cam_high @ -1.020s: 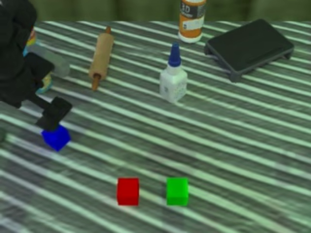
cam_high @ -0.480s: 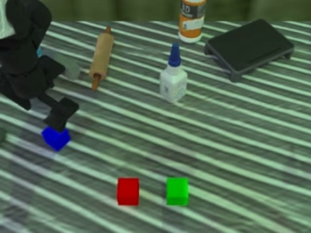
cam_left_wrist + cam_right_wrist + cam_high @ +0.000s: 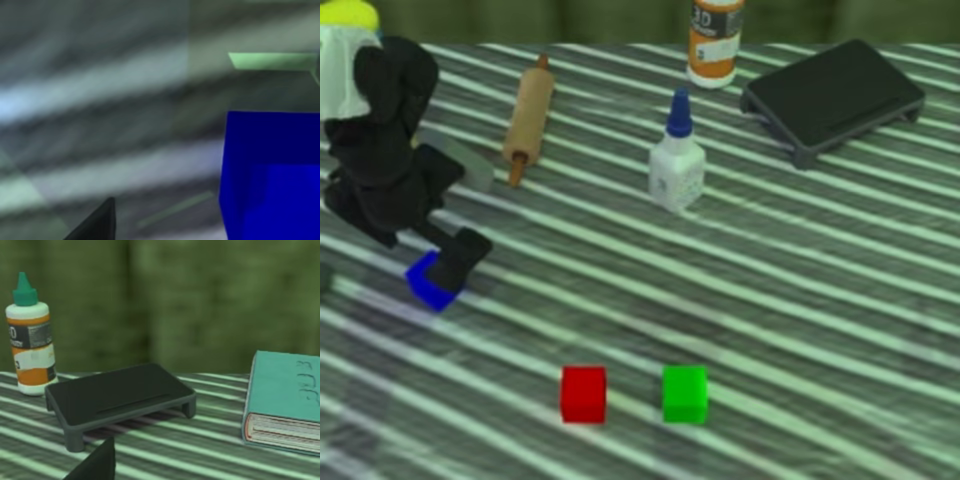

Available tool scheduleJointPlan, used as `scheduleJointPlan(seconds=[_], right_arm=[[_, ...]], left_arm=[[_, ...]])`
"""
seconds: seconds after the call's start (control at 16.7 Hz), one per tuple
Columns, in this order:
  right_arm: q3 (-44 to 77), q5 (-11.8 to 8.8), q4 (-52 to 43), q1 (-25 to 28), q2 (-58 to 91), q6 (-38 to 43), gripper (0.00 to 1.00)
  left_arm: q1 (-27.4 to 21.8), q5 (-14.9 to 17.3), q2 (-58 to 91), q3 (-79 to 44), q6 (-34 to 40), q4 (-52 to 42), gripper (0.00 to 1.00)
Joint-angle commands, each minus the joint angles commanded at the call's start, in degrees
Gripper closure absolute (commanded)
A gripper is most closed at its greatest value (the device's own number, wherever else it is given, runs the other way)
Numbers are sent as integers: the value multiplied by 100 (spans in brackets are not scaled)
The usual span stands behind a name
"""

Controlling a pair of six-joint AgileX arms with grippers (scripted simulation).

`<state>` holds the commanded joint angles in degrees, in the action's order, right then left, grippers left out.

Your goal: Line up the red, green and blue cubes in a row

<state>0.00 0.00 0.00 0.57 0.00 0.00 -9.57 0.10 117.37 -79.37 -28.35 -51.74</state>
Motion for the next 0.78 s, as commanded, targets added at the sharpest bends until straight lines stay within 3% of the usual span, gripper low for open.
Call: scheduleJointPlan(seconds=[0.18, 0.48, 0.78], right_arm=[[0, 0, 0, 0, 0, 0, 0], [0, 0, 0, 0, 0, 0, 0], [0, 0, 0, 0, 0, 0, 0]], left_arm=[[-2, 2, 255, 341, -2, 600, 0], [-3, 3, 318, 417, -4, 710, 0], [-3, 3, 318, 417, -4, 710, 38]])
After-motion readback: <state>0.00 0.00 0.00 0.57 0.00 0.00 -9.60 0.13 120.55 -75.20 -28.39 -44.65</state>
